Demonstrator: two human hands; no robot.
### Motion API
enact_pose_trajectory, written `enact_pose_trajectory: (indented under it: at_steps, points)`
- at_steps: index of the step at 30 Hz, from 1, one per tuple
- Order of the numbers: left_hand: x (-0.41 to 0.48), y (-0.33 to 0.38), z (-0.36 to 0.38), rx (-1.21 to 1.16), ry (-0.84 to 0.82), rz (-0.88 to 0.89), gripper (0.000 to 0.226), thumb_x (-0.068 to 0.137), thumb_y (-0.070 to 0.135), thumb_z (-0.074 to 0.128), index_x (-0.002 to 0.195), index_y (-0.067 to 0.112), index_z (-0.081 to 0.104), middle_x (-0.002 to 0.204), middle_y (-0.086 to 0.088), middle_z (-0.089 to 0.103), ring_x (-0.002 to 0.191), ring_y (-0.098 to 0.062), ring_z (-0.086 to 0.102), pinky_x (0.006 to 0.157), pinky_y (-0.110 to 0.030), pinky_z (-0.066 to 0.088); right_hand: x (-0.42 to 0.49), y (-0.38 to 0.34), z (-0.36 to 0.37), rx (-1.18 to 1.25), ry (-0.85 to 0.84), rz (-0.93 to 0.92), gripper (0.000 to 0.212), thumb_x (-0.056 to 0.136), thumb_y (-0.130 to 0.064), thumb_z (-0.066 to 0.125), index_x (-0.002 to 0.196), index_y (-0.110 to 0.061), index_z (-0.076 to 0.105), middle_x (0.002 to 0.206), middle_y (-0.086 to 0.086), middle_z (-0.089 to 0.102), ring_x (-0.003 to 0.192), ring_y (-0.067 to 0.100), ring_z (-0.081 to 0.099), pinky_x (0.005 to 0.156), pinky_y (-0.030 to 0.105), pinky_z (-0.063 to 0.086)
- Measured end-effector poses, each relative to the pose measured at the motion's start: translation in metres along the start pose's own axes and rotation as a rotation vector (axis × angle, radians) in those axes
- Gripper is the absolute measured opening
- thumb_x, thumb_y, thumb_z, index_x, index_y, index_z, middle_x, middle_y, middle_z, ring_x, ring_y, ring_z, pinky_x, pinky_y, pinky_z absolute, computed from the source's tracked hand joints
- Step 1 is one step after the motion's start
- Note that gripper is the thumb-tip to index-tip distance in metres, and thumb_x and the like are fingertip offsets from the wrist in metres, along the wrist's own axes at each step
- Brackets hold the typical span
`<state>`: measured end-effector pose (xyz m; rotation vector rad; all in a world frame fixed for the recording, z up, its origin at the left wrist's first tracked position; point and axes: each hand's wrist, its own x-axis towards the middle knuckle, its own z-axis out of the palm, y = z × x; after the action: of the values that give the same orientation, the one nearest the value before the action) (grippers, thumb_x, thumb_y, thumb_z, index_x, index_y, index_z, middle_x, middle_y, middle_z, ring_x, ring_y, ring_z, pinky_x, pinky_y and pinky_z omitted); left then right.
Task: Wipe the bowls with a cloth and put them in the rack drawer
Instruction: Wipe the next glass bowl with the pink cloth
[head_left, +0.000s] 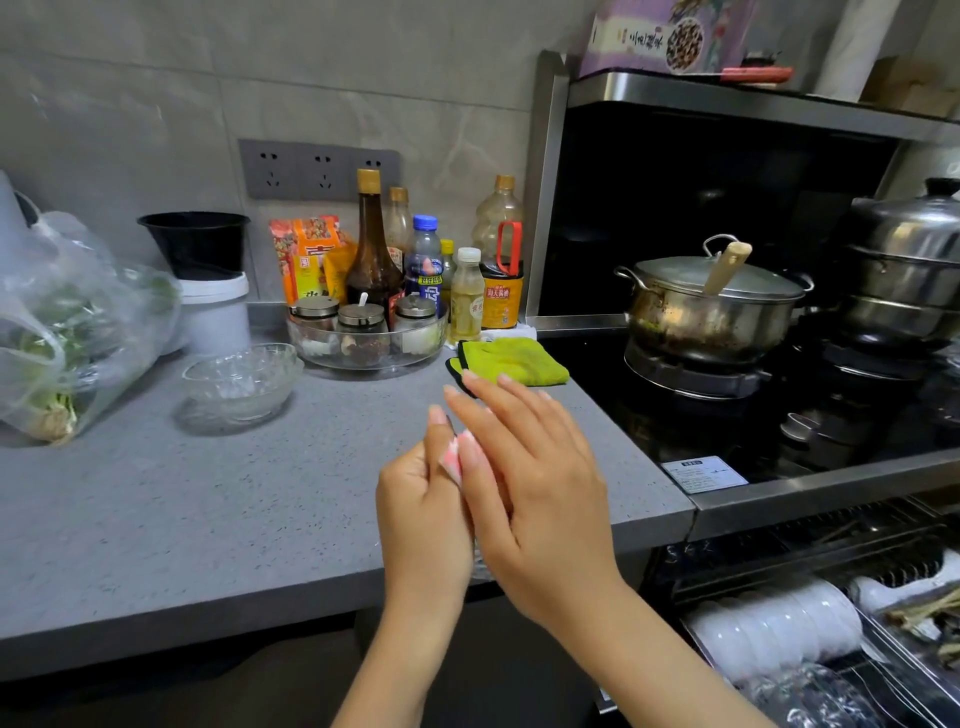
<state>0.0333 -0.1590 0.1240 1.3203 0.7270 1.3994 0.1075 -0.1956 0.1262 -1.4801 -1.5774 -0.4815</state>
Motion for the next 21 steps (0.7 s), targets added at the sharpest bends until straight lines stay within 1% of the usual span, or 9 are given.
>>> enact_pose_trajectory:
  at_steps: [3, 7, 9, 11, 13, 15, 17, 19, 21]
  points:
    - [-0.002, 0.0, -0.001, 0.05, 0.052, 0.045, 0.061, 0.085, 0.053, 0.038, 0.045, 0.007, 0.039, 0.042, 0.0, 0.037, 0.042, -0.01, 0.034, 0.043, -0.021, 0.029, 0.007, 0.007, -0.002, 0.163, -0.024, 0.084, 0.041, 0.097, -0.038, 0.034, 0.126, -0.028, 0.061, 0.131, -0.014, 0.057, 0.128, 0.003, 0.045, 0.104, 0.033, 0.039]
    - [0.0, 0.006, -0.007, 0.041, 0.114, 0.084, 0.062, 0.087, 0.051, 0.038, 0.048, 0.004, 0.029, 0.044, 0.0, 0.027, 0.042, -0.011, 0.024, 0.041, -0.021, 0.022, 0.012, 0.019, -0.001, 0.639, -0.051, 0.425, 0.039, 0.097, -0.041, 0.033, 0.121, -0.031, 0.062, 0.123, -0.017, 0.062, 0.12, -0.002, 0.052, 0.104, 0.036, 0.043]
    - [0.003, 0.005, -0.01, 0.032, 0.136, 0.077, 0.06, 0.094, 0.045, 0.039, 0.045, 0.011, 0.031, 0.043, 0.004, 0.027, 0.041, -0.01, 0.024, 0.041, -0.021, 0.022, 0.007, 0.012, 0.0, 0.555, -0.028, 0.399, 0.041, 0.098, -0.041, 0.03, 0.125, -0.032, 0.059, 0.127, -0.019, 0.058, 0.123, -0.003, 0.048, 0.106, 0.033, 0.04]
    - [0.005, 0.002, -0.012, 0.04, 0.145, 0.069, 0.06, 0.098, 0.04, 0.038, 0.042, 0.018, 0.034, 0.041, 0.006, 0.029, 0.041, -0.008, 0.026, 0.042, -0.021, 0.024, 0.003, 0.0, 0.001, 0.294, -0.009, 0.234, 0.043, 0.099, -0.039, 0.027, 0.13, -0.032, 0.055, 0.133, -0.018, 0.053, 0.129, -0.003, 0.041, 0.108, 0.031, 0.035]
    - [0.004, 0.001, -0.011, 0.072, 0.121, 0.069, 0.061, 0.095, 0.045, 0.037, 0.044, 0.011, 0.039, 0.041, -0.004, 0.035, 0.043, -0.011, 0.034, 0.045, -0.025, 0.029, 0.004, -0.005, 0.005, 0.12, -0.009, 0.095, 0.042, 0.099, -0.039, 0.029, 0.131, -0.03, 0.055, 0.134, -0.014, 0.052, 0.131, 0.002, 0.039, 0.108, 0.032, 0.034]
    - [0.001, 0.002, -0.011, 0.104, 0.1, 0.081, 0.064, 0.088, 0.052, 0.037, 0.048, 0.002, 0.038, 0.043, -0.008, 0.036, 0.043, -0.012, 0.034, 0.044, -0.025, 0.029, 0.009, 0.0, 0.005, 0.17, -0.042, 0.118, 0.044, 0.095, -0.046, 0.032, 0.124, -0.031, 0.062, 0.126, -0.016, 0.057, 0.124, 0.001, 0.045, 0.101, 0.029, 0.039]
    - [0.001, 0.004, -0.014, 0.095, 0.094, 0.092, 0.062, 0.085, 0.052, 0.037, 0.047, 0.004, 0.028, 0.043, -0.002, 0.028, 0.042, -0.012, 0.026, 0.042, -0.022, 0.023, 0.018, 0.004, -0.001, 0.377, -0.107, 0.274, 0.048, 0.092, -0.053, 0.035, 0.111, -0.025, 0.069, 0.107, -0.017, 0.066, 0.106, -0.005, 0.055, 0.089, 0.02, 0.045]
    - [0.001, 0.007, -0.019, 0.036, 0.084, 0.068, 0.06, 0.085, 0.051, 0.04, 0.044, 0.009, 0.027, 0.043, 0.003, 0.024, 0.041, -0.011, 0.022, 0.042, -0.02, 0.022, 0.026, 0.007, -0.009, 0.621, -0.188, 0.502, 0.049, 0.097, -0.047, 0.041, 0.096, -0.007, 0.07, 0.086, -0.018, 0.071, 0.086, -0.014, 0.059, 0.075, 0.006, 0.043]
    - [0.002, 0.009, -0.024, -0.052, 0.083, 0.022, 0.058, 0.087, 0.048, 0.043, 0.041, 0.015, 0.029, 0.044, -0.001, 0.023, 0.044, -0.022, 0.023, 0.049, -0.027, 0.027, 0.028, 0.011, -0.013, 0.818, -0.211, 0.699, 0.037, 0.099, -0.035, 0.044, 0.085, -0.012, 0.07, 0.085, -0.023, 0.069, 0.082, -0.017, 0.059, 0.075, 0.0, 0.042]
